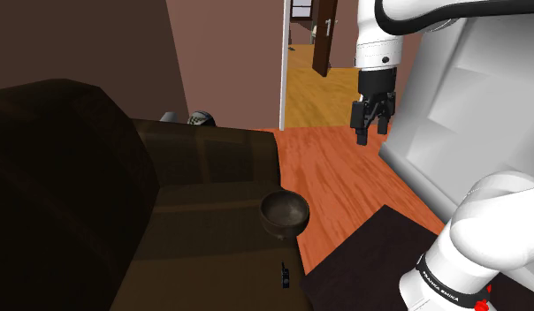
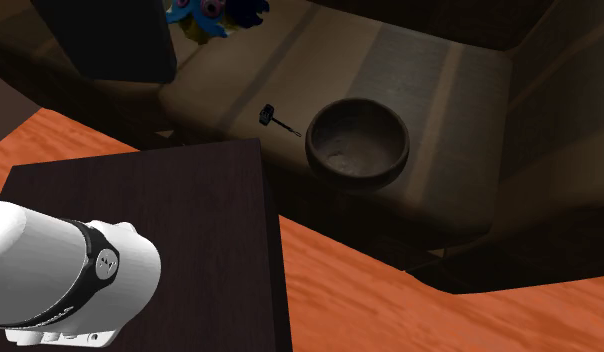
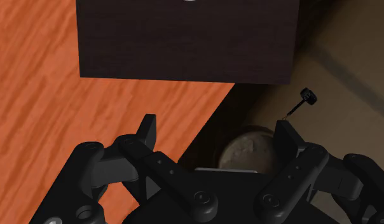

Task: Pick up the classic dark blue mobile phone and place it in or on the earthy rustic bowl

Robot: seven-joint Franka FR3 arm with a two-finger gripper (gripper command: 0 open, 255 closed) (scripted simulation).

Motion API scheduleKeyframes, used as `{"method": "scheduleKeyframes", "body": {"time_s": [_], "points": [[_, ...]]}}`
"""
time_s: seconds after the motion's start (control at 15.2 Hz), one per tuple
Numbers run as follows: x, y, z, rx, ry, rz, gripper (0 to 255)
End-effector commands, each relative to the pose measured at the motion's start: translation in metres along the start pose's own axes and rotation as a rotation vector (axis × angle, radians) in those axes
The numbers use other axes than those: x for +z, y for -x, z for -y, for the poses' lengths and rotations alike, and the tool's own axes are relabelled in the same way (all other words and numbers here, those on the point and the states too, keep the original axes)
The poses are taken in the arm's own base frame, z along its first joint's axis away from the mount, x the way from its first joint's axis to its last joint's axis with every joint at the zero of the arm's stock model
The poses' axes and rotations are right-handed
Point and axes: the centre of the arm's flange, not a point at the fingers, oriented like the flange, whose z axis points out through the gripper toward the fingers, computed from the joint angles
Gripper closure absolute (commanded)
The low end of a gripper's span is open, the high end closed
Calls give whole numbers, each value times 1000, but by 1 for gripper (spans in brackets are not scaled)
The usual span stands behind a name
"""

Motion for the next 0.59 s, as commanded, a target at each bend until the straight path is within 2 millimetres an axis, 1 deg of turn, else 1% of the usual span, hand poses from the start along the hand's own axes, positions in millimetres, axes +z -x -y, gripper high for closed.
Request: {"method": "scheduleKeyframes", "body": {"time_s": [0.0,0.53], "points": [[0,0,0,0,0,0,0],[84,-28,52,7,-38,12,0]]}}
